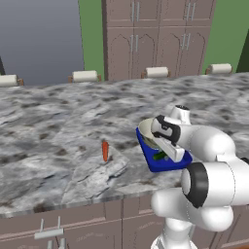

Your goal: Place the two vegetables and bowl onto the tray for setting up a vegetable dip station.

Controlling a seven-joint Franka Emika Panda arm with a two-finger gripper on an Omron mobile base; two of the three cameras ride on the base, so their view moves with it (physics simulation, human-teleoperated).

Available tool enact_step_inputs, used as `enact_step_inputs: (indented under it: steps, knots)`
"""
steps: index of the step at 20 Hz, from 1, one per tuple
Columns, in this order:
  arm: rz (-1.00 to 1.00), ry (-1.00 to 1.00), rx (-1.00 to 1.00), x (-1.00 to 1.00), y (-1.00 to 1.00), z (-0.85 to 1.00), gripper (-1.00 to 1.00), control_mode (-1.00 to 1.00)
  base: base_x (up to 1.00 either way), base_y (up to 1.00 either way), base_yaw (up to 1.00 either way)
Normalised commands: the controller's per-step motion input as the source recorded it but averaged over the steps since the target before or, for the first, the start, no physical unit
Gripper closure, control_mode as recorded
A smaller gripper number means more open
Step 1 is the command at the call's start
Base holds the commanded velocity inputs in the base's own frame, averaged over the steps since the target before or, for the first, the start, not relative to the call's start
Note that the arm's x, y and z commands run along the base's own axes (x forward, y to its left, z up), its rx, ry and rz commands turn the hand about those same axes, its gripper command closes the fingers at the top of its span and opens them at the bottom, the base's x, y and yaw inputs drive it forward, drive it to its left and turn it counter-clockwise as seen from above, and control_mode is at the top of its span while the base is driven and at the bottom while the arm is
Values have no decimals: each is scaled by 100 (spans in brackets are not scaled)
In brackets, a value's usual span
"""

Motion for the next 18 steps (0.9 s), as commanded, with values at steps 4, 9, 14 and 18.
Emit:
enact_step_inputs:
  steps: [4, 9, 14, 18]
  knots:
    - [0, 0, 0, 7, 0, 0, 100, -100, 0, 0, 0]
    - [0, 0, 0, 4, 0, -1, -100, -100, 0, 0, 0]
    - [0, 0, 0, 1, -3, -2, -100, -100, 0, 0, 0]
    - [0, 0, 0, 0, -3, -2, -100, -100, 0, 0, 0]
